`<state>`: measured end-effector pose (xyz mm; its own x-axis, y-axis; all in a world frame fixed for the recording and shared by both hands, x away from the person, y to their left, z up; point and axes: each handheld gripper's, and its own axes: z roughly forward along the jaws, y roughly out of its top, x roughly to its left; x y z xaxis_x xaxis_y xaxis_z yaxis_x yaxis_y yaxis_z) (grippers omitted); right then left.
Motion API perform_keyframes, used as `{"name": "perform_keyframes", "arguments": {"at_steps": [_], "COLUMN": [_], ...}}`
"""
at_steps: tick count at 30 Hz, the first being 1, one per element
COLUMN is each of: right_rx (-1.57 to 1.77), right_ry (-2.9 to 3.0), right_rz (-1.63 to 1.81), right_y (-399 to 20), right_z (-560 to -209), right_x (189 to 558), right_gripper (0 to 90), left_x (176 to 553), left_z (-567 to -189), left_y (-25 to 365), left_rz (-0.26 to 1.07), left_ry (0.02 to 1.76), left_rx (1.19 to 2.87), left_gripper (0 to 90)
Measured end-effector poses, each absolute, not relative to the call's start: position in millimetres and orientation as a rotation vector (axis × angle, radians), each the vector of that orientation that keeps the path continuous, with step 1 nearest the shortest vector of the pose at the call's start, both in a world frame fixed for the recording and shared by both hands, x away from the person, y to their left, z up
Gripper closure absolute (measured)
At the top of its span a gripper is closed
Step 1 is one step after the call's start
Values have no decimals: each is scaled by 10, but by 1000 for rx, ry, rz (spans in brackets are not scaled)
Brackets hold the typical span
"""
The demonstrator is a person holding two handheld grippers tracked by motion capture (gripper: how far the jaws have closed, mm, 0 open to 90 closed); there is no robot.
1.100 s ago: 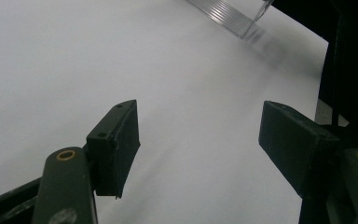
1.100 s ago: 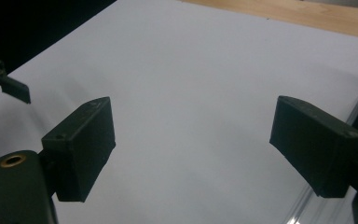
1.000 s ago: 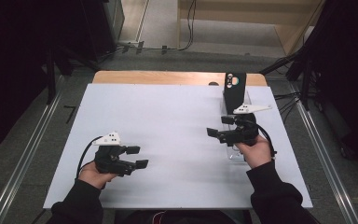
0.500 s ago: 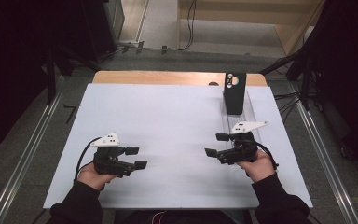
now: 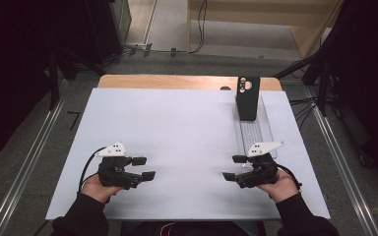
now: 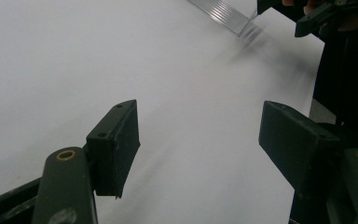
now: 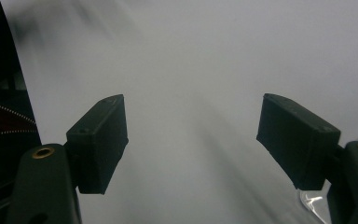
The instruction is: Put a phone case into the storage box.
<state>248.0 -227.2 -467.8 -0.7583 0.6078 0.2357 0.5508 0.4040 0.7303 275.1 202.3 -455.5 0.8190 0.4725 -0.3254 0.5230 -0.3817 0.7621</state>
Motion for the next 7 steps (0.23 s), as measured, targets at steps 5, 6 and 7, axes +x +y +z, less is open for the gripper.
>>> {"name": "perform_keyframes", "arguments": {"at_steps": [5, 6, 7], "right_rx": [1068, 1075, 1081], "right_ry": [2586, 2589, 2590], "right_rz": [1287, 1281, 1283], "right_y": [-2345, -2358, -2368], "right_z": [-4761, -4771, -4781], "right_x": [2414, 2407, 2402], "right_gripper": [224, 224, 224], "left_x": [2736, 2735, 2734], "left_z": [-4558, -4558, -4558], "left_y": [2026, 2026, 2028], "left_rz": [-68, -67, -66], "left_ry": [732, 733, 733], "left_rx": [2042, 2041, 2043], "left_gripper": [294, 294, 294]}}
